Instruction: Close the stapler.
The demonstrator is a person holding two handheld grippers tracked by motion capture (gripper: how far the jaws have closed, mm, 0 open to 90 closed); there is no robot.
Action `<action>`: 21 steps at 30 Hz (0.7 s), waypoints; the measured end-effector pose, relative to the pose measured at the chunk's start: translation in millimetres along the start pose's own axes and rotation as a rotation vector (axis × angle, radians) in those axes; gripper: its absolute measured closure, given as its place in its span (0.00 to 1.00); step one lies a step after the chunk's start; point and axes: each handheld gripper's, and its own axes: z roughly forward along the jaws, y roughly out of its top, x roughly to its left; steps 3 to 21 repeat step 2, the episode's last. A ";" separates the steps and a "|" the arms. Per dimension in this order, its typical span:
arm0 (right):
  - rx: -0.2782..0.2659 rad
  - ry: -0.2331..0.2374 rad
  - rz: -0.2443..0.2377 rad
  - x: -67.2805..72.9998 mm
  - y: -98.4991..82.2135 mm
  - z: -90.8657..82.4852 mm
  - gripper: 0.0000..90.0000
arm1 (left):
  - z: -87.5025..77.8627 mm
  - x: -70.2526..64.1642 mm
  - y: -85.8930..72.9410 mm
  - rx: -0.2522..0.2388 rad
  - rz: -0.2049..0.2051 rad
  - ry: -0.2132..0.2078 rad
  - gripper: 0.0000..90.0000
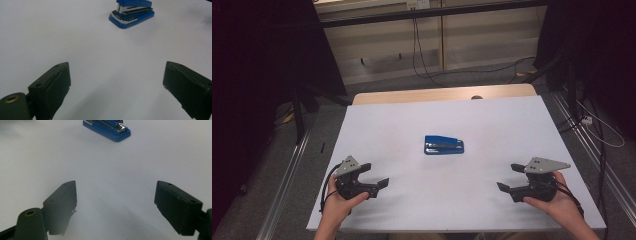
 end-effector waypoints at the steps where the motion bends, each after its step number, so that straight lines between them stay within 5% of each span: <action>1: -0.001 -0.001 -0.001 0.0 0.1 -0.2 0.20 | 0.0 0.4 0.2 0.001 -0.002 0.002 0.09; 21: -0.003 -0.002 -0.001 0.0 -0.1 -0.2 0.20 | 0.3 1.0 0.4 -0.001 -0.004 0.002 0.09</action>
